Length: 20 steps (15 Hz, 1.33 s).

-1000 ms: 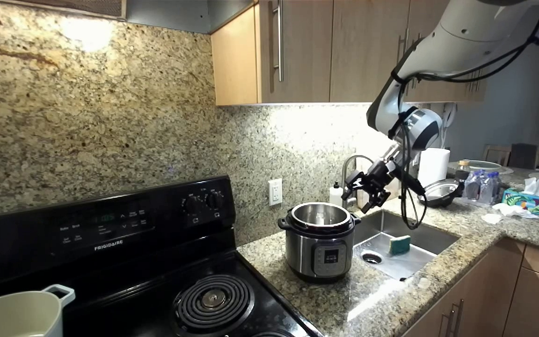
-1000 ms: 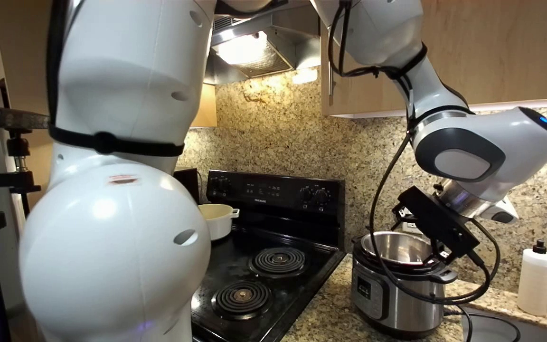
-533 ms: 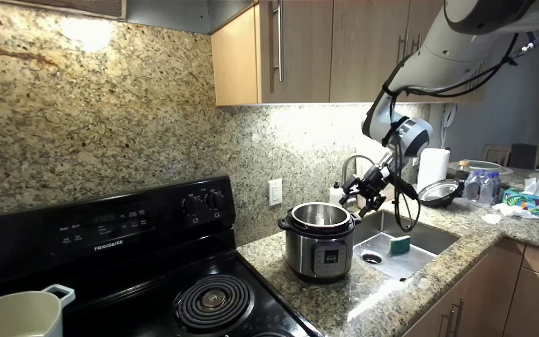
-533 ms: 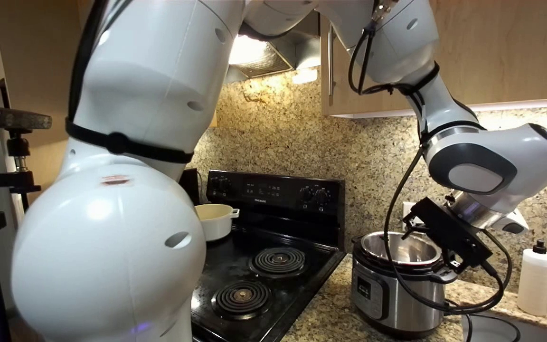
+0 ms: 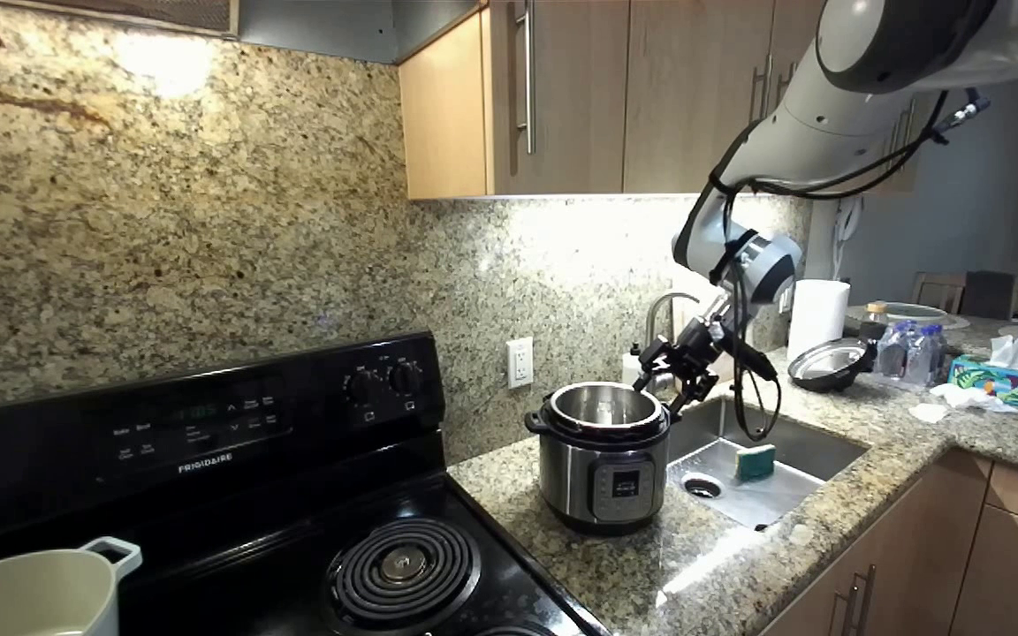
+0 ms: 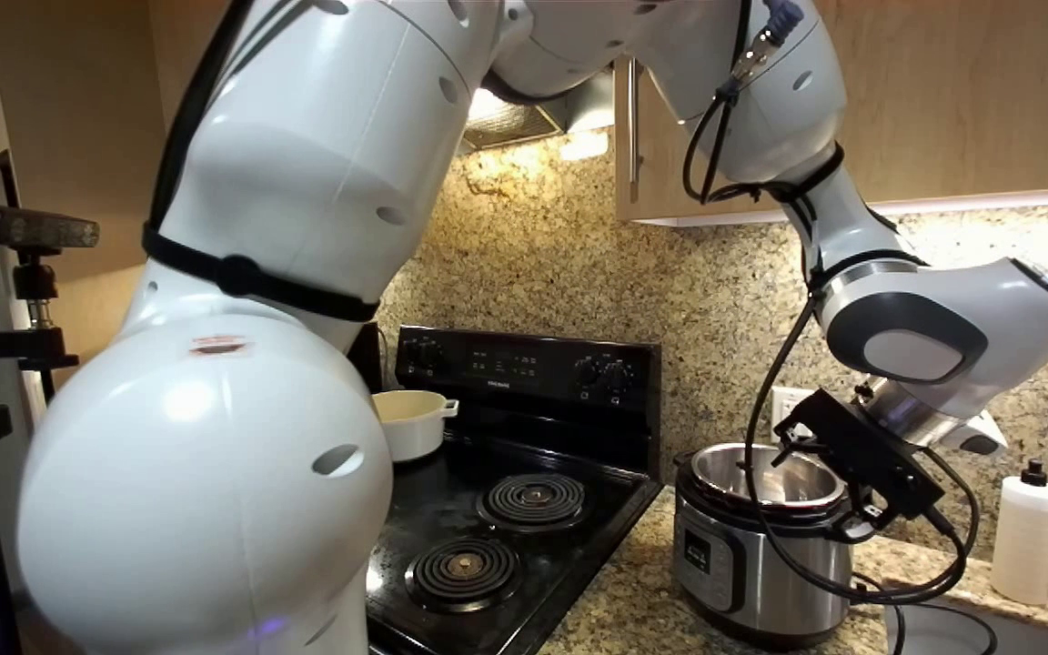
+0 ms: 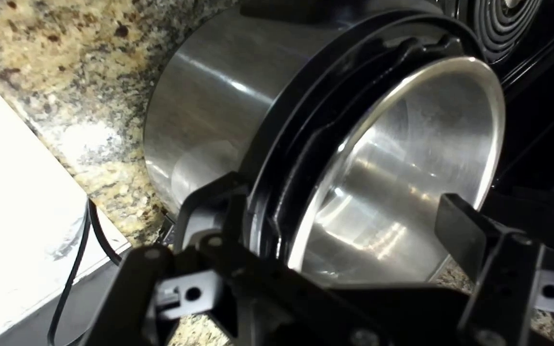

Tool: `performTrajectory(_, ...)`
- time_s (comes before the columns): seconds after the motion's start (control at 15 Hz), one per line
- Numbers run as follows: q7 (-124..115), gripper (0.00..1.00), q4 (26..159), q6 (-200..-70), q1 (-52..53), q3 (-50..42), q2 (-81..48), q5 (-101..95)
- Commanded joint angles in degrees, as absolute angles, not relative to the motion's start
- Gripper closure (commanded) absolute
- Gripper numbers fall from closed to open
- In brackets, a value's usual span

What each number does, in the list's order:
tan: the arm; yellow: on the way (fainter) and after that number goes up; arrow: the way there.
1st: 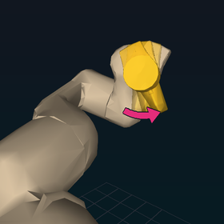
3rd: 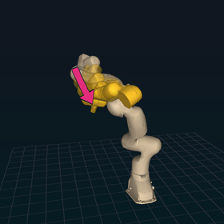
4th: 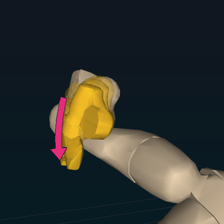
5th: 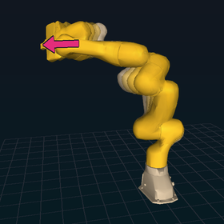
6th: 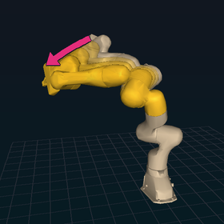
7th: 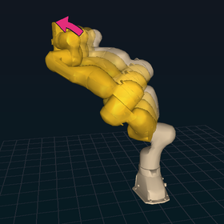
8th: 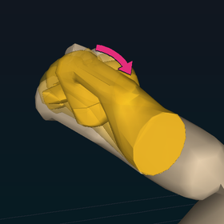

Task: Remove the metal dish from the cooker and put it on the stovetop

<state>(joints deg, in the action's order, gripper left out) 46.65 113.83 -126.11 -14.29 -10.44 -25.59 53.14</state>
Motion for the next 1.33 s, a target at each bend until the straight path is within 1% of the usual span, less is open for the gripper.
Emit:
performTrajectory(0.0,46.2,0.0,112.0,-124.8,-16.2,-8.8,-26.4,52.1)
performTrajectory(0.93,45.9,0.0,101.2,-117.0,-18.5,-6.5,-34.4,48.9)
performTrajectory(1.27,48.6,0.0,102.5,-115.5,-20.2,-5.5,-32.9,50.6)
